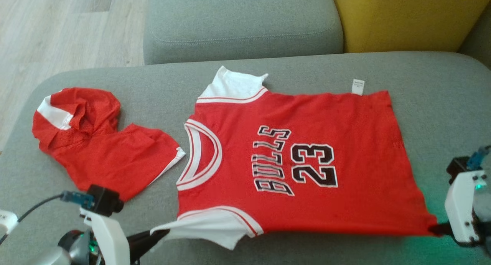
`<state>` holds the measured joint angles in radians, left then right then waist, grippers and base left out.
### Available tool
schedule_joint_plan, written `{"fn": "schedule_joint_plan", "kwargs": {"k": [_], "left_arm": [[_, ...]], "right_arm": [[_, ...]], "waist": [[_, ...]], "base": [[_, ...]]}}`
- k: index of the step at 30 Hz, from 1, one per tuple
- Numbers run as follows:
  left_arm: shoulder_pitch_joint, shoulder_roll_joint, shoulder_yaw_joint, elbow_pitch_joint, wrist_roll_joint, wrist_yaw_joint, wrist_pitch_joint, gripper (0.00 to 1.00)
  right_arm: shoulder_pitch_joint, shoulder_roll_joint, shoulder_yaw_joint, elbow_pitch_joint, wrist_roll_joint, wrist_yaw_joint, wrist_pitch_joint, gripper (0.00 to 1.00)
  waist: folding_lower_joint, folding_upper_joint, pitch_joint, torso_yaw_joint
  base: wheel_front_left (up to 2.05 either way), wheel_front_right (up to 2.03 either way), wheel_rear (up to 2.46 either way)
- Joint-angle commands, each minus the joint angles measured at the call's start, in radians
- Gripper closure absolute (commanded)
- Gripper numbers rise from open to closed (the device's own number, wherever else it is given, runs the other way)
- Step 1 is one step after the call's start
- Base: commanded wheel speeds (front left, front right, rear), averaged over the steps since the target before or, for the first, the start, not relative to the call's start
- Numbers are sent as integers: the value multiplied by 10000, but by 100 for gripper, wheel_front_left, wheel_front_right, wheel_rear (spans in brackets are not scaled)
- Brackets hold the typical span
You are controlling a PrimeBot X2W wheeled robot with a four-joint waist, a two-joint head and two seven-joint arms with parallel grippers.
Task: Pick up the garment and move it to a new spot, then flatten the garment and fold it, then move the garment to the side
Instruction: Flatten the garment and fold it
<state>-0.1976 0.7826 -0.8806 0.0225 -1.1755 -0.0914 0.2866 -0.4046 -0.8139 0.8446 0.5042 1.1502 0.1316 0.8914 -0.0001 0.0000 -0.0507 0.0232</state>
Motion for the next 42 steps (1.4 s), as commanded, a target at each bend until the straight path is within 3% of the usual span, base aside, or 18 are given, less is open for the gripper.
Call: {"fn": "schedule_joint_plan", "kwargs": {"k": [1, 10, 18, 29, 42], "left_arm": [[-482, 570, 514, -272, -54, 104, 3, 100], [-1031, 632, 471, -563, 425, 363, 327, 100], [-2378, 414, 60, -94, 1361, 160, 1256, 100], [-4265, -574, 51, 1083, 1751, -94, 1744, 100], [-5761, -1664, -257, 2814, 2075, -351, 1278, 100]], "right_arm": [[-18, -631, -82, -204, -46, -9, 61, 100], [-313, -505, -523, -605, -697, -9, 110, 100], [-979, -97, -849, -416, -1552, -9, 154, 100], [-2115, 470, -1132, -68, -2411, -9, -213, 100], [-2838, 1099, -1036, 743, -2814, -9, -1411, 100]], "waist": [[1, 0, 9, -7], [1, 0, 195, -133], [1, 0, 737, -213], [1, 0, 1707, -285], [1, 0, 2446, -384]], "base": [[0, 0, 0], [0, 0, 0], [0, 0, 0], [0, 0, 0], [0, 0, 0]]}}
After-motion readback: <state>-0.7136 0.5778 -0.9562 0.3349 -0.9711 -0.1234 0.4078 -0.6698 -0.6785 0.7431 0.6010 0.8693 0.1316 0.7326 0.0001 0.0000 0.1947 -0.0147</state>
